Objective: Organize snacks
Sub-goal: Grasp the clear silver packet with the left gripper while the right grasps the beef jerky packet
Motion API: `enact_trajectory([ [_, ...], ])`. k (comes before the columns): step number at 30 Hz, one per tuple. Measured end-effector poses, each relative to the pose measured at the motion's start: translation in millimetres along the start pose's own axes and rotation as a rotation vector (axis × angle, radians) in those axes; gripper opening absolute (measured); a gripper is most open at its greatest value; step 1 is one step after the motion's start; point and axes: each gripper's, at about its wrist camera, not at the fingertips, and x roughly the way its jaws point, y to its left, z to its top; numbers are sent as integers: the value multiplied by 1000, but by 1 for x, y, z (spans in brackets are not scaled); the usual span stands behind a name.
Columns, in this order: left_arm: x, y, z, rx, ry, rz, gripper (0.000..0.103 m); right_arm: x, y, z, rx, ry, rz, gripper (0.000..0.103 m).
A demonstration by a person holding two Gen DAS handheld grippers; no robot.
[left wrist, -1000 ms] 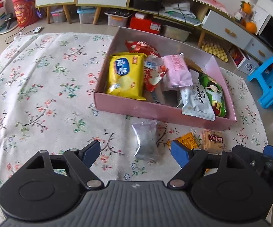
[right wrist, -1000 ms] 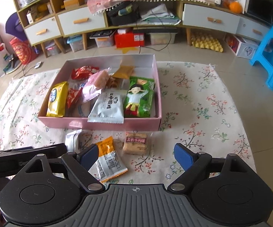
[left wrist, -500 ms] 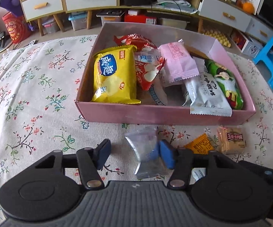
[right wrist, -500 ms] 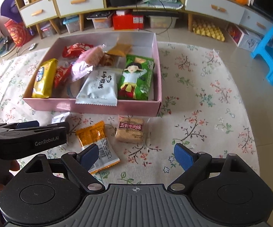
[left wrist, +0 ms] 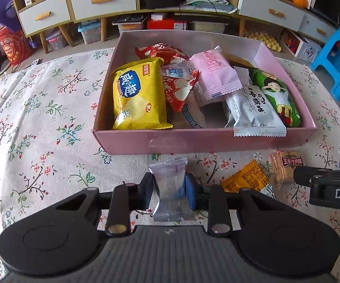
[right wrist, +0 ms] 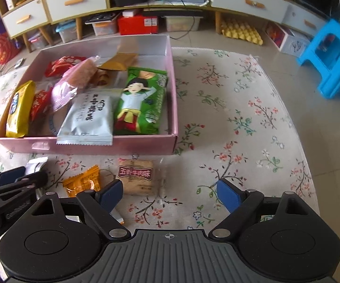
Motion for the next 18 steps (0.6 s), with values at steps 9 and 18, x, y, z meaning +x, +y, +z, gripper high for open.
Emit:
enact_trajectory([
  [9,-9,10,3,-27,-4,-24,26,7,7,-2,-3,7,40,89],
  [18,-9,6,3,-18,8,-30,26,12,16,0,3,-19,72,89],
])
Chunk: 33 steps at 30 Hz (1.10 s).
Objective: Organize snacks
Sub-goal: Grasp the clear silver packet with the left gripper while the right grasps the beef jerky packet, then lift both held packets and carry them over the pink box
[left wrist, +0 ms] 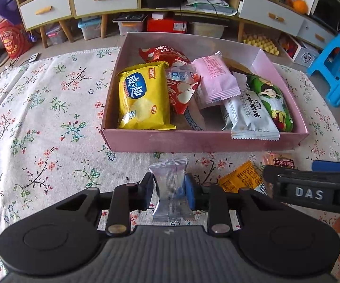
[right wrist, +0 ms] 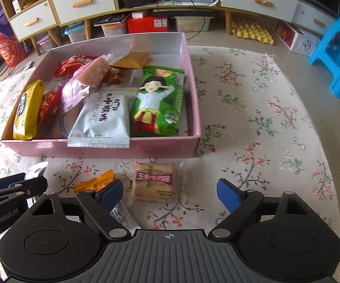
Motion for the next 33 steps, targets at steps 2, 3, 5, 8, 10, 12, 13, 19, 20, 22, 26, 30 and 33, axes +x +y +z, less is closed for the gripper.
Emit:
enact_trajectory([
  [2,0,-1,0,4,-1,1,26,2,1,1,9,-3,8,88],
  [3,0,-1,1,6,-1,0,26,3,1,2,12,-7,10,87],
  [5,0,-1,1,9,-4,1,26,6,0,2,12,-8,30,82],
  [8,1,0,2,5,-3,2,26,9,0,2,11,10,60,63],
  [10,1,1,2,2,-3,3,26,8,-1,3,11,12,70,51],
  [12,1,1,2,0,-4,3,26,6,-3,4,16,15,82,44],
  [13,0,0,2,1,-5,2,26,5,-4,4,20,19,90,42],
  [19,-2,0,2,-2,-11,-3,26,-1,-3,2,18,35,89,39],
  [20,-3,1,2,-3,-12,-6,26,-2,-5,2,28,37,91,39],
  [22,-5,2,3,-7,-15,-13,26,-4,-8,2,43,40,93,39],
  [26,-9,3,4,-19,-19,-30,26,-7,-15,0,68,46,77,39],
  [30,-17,7,6,-41,-23,-58,26,-14,-23,0,114,38,88,39],
  [33,-27,10,9,-59,-49,-70,26,-20,-30,0,155,29,97,39],
])
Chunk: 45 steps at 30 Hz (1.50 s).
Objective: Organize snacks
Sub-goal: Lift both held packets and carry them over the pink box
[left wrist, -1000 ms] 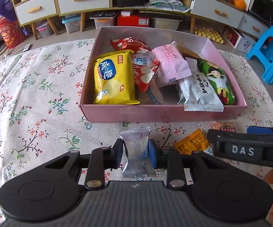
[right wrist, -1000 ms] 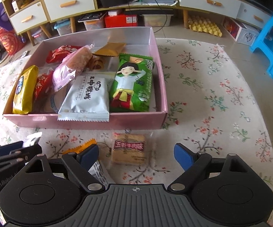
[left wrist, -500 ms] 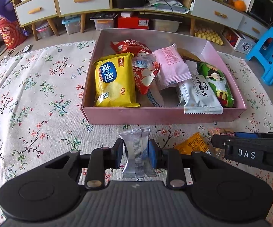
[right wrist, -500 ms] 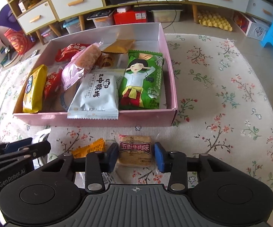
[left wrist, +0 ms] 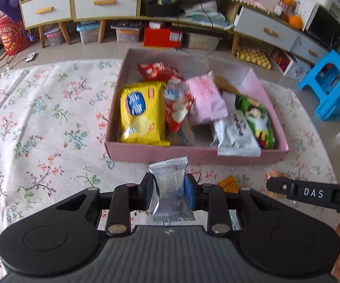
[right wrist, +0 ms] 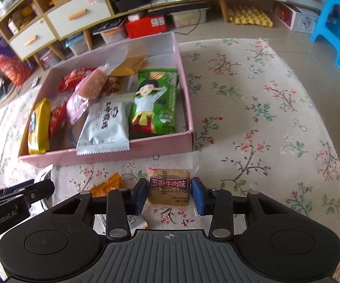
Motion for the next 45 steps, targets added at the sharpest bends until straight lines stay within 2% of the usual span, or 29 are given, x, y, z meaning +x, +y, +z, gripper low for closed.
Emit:
enact_trajectory([
  [6,-19,19,7,-95,-61,-63,26,-12,-11,2,56,-17,48,38],
  [12,-22,46,14,-206,-95,-78,26,-22,-16,4,93,-39,70,38],
  [17,-23,55,18,-227,-136,-79,26,-27,-10,7,80,-70,108,39],
  [20,-20,54,20,-239,-138,-112,26,-29,0,9,55,-88,146,39],
  [22,-17,49,22,-226,-142,-125,26,-28,8,12,38,-94,160,39],
  [32,-3,11,27,-32,-180,-138,26,-14,33,27,-30,-112,166,39],
  [39,9,6,33,-18,-180,-145,26,-10,29,40,-16,-164,153,39],
  [45,11,4,34,-14,-185,-130,26,-5,24,47,-10,-173,139,39],
])
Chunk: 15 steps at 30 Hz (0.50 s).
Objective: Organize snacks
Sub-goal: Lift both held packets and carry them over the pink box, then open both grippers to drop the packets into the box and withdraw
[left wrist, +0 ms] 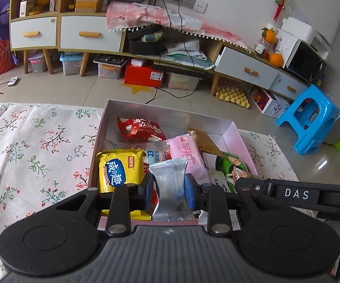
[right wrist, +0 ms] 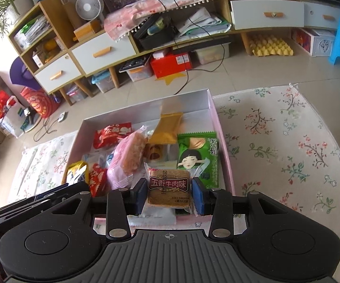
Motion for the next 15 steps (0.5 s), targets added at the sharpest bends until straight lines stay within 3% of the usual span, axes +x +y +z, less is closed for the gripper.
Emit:
enact_trajectory([
  [15,13,-2,13,7,-29,22,26,11,6,17,-4,-57,17,39],
])
